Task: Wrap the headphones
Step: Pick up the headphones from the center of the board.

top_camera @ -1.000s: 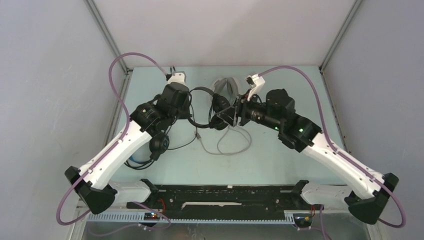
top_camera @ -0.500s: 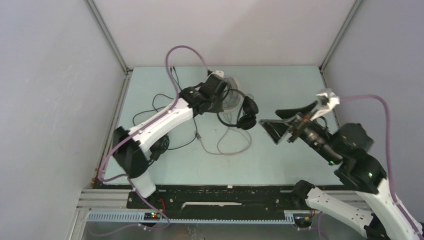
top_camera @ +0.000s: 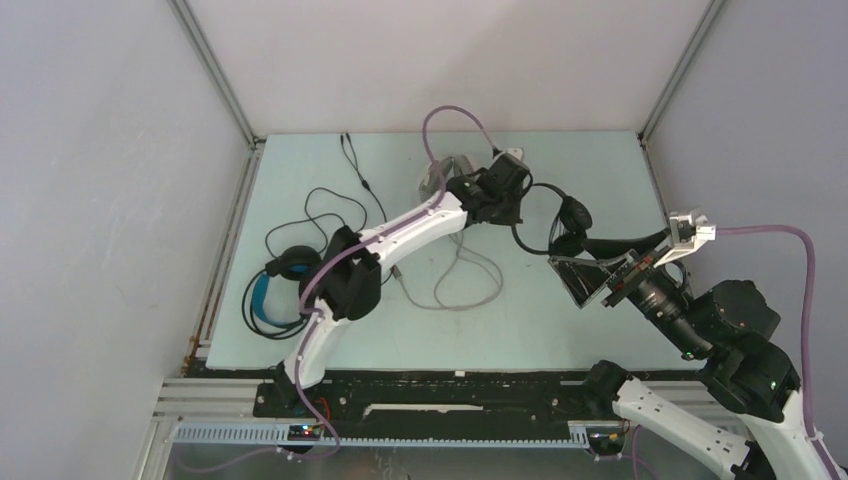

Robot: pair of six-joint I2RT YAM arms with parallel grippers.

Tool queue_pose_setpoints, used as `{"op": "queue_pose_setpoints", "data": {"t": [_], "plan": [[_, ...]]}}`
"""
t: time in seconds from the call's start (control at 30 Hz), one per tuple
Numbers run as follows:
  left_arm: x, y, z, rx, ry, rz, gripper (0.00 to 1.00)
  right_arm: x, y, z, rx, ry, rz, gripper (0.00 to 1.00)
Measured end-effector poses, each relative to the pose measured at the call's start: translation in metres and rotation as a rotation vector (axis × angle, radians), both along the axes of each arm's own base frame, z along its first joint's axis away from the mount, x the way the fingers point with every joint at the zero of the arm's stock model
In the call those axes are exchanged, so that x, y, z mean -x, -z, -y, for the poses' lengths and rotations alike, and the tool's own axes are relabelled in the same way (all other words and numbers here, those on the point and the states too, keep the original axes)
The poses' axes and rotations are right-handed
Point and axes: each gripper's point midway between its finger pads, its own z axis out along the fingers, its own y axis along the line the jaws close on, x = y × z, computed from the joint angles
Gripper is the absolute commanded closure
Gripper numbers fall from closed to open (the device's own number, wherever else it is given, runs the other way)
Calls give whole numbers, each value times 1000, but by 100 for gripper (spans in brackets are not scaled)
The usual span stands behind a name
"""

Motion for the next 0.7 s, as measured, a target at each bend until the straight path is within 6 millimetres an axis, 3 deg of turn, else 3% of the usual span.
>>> {"op": "queue_pose_setpoints", "data": {"t": [0.2,0.37,0.5,0.7], "plan": [[16,40,45,85,30,-82,100,3,8,5,18,7,-16,0],[24,57,66,144,30,-129,100,6,12,11,24,19,-21,0],[27,64,74,173,21,-160,100,7,15,14,32,22,-26,0],[31,81,70,161,-6,-203,98,7,17,14,43,23,-26,1]]}}
